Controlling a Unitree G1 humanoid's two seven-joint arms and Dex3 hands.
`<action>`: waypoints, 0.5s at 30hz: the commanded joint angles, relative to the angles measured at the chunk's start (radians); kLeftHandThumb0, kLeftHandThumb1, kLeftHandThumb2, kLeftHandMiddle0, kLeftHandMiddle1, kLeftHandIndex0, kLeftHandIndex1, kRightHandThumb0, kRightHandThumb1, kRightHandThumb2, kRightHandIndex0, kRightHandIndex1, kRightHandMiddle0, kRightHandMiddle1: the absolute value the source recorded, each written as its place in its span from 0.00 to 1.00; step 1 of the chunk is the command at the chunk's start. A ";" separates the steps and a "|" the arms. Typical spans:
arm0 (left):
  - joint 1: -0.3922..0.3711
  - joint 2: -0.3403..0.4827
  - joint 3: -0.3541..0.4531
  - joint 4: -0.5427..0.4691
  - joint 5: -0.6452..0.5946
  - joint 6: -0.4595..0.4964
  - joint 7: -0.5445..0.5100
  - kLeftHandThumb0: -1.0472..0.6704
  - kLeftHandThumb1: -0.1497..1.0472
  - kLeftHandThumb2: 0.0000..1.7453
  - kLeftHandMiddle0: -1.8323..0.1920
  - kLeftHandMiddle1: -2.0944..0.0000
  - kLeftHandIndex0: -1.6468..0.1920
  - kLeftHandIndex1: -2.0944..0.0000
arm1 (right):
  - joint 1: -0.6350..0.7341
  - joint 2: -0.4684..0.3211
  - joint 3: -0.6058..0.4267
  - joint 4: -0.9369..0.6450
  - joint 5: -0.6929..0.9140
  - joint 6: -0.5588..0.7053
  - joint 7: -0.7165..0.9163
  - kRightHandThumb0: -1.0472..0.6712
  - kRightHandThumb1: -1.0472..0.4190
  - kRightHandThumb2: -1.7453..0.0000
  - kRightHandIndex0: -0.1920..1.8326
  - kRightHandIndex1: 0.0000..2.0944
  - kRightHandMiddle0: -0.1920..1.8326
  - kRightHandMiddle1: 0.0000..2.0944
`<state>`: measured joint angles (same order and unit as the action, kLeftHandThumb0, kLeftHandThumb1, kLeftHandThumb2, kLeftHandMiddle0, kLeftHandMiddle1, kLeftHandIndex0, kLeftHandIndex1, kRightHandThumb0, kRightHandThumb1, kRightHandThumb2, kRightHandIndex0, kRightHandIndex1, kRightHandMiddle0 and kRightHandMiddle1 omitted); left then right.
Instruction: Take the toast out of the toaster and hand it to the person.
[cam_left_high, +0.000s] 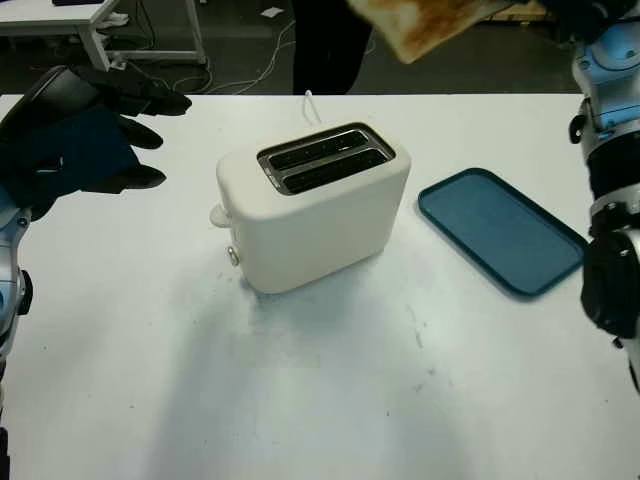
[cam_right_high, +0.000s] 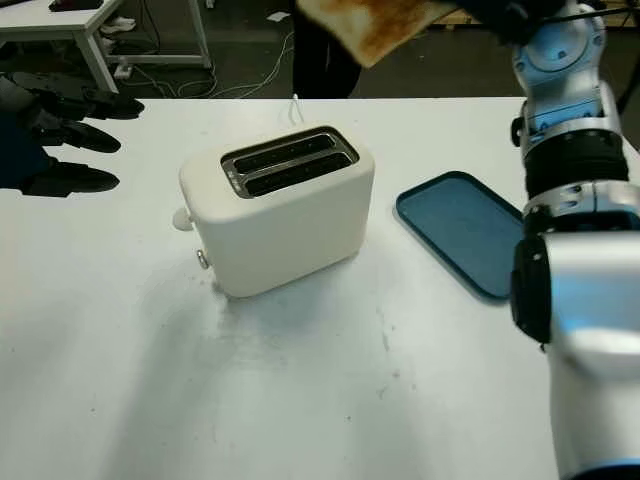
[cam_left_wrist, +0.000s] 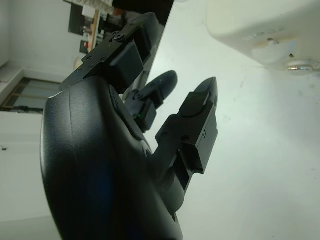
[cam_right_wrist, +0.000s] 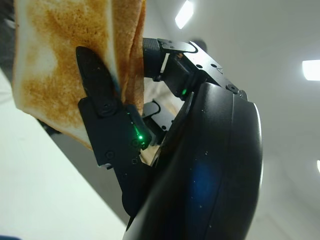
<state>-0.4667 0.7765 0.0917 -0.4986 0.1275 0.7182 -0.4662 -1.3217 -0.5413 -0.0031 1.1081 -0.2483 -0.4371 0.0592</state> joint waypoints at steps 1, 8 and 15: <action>-0.004 0.004 -0.007 -0.002 0.008 0.007 0.002 0.73 0.78 0.00 0.59 0.75 0.49 1.00 | -0.015 0.017 -0.004 0.060 -0.001 0.074 -0.061 0.50 0.38 0.62 0.62 0.83 0.53 0.83; 0.002 0.003 -0.007 0.000 0.013 -0.009 0.008 0.74 0.77 0.00 0.59 0.75 0.48 0.99 | 0.019 0.071 0.012 0.172 -0.029 0.162 -0.257 0.58 0.18 0.92 0.51 0.83 0.43 0.83; 0.005 -0.005 -0.005 0.001 0.010 -0.013 0.012 0.73 0.77 0.00 0.58 0.74 0.48 0.99 | 0.074 0.168 -0.054 0.213 0.034 0.214 -0.337 0.64 0.13 0.98 0.49 0.83 0.38 0.83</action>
<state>-0.4666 0.7746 0.0911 -0.4980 0.1277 0.7086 -0.4627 -1.2627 -0.3885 -0.0388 1.3096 -0.2348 -0.2424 -0.2533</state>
